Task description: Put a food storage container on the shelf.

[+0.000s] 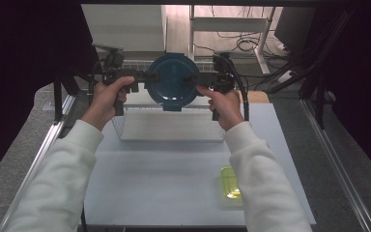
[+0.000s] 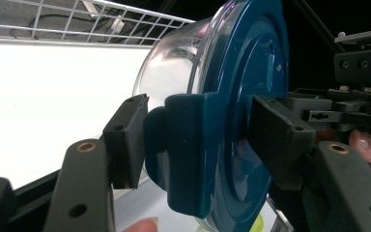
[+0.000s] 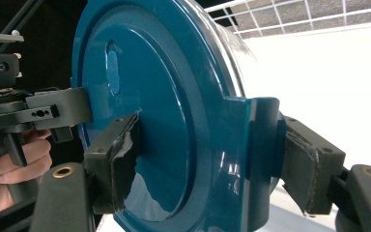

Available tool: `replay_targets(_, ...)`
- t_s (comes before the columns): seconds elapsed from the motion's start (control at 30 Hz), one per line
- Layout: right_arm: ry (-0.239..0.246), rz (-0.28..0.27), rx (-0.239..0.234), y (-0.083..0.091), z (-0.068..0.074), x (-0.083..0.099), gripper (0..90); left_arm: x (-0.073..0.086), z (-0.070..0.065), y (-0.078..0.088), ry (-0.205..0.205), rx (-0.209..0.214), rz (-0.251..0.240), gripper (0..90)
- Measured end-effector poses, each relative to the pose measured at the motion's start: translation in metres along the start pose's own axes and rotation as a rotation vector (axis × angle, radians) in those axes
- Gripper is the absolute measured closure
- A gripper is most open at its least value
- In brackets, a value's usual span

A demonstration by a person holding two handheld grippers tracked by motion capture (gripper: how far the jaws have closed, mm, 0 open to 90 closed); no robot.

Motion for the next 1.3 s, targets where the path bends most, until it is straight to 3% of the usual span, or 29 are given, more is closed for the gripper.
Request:
replay_targets(0.57,-0.055,0.035,-0.010,-0.022,-0.018,-0.013,28.1,-0.009,0.025,-0.014,0.041,-0.009,0.026,41.1)
replay_targets(0.8,-0.076,0.039,-0.013,-0.027,-0.023,-0.016,28.0,-0.011,0.029,-0.017,0.061,-0.009,0.023,41.0)
replay_targets(1.07,-0.110,0.046,-0.022,-0.036,-0.033,-0.023,26.4,-0.017,0.044,-0.027,0.160,0.014,0.009,40.4)
replay_targets(1.3,-0.157,0.049,-0.035,-0.042,-0.041,-0.026,25.4,-0.018,0.053,-0.033,0.202,0.030,0.008,39.6)
Point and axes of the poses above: each handheld gripper's, and its own axes: y roughly backward along the jaws, x roughly out of its underside, z roughly to its left, the point moved 6 cm from there along -y, roughly forward along the jaws, and after that the axes turned 7 degrees about z, right-handed, at the moved point
